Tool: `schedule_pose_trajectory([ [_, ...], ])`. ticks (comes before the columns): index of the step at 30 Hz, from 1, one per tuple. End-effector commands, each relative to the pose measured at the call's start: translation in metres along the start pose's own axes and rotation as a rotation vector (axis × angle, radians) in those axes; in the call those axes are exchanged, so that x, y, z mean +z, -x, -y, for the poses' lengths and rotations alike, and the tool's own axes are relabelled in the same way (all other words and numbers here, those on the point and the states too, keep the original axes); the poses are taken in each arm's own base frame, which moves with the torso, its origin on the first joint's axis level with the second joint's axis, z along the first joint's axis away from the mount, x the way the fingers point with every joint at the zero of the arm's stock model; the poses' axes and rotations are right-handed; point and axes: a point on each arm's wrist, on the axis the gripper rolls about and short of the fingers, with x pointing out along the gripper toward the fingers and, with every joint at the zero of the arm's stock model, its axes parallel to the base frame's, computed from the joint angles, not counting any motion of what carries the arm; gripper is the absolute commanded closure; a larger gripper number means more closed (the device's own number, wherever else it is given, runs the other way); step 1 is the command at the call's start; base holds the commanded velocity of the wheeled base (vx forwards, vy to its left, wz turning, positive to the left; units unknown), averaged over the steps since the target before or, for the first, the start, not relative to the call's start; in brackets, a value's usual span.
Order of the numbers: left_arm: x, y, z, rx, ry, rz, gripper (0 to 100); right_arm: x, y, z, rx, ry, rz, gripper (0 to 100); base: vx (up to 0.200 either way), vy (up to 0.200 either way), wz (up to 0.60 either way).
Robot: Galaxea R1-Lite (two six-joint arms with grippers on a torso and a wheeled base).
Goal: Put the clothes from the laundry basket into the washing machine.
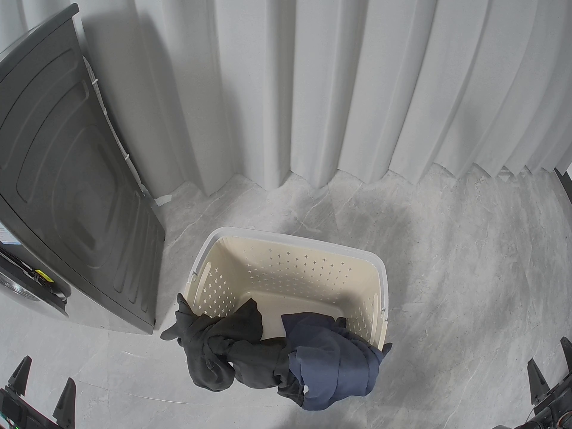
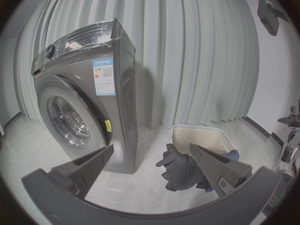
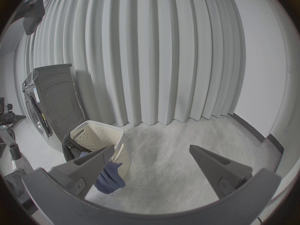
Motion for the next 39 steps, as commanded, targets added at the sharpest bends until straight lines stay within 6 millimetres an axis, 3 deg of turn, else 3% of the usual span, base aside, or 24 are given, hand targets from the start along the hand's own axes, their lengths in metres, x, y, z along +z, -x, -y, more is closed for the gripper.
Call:
schedule_pose_trajectory([
  [1, -0.0047, -0.0003, -0.0002, 0.000, 0.001, -0.004, 0, -0.0053, 0.0001, 0.0000, 0.002, 0.000, 0.001, 0, 0.200, 0.000, 0.00],
  [19, -0.0047, -0.0003, -0.0001, 0.002, 0.001, -0.004, 0, -0.0053, 0.0001, 0.0000, 0.000, 0.000, 0.001, 0, 0.133, 0.000, 0.00],
  [28, -0.0047, -0.0003, -0.0002, 0.000, 0.001, -0.004, 0, -0.0053, 0.0001, 0.0000, 0.000, 0.000, 0.001, 0, 0.000, 0.000, 0.00],
  [39, -0.0047, -0.0003, -0.0002, 0.000, 0.001, -0.004, 0, -0.0053, 0.0001, 0.0000, 0.000, 0.000, 0.001, 0, 0.164, 0.000, 0.00],
])
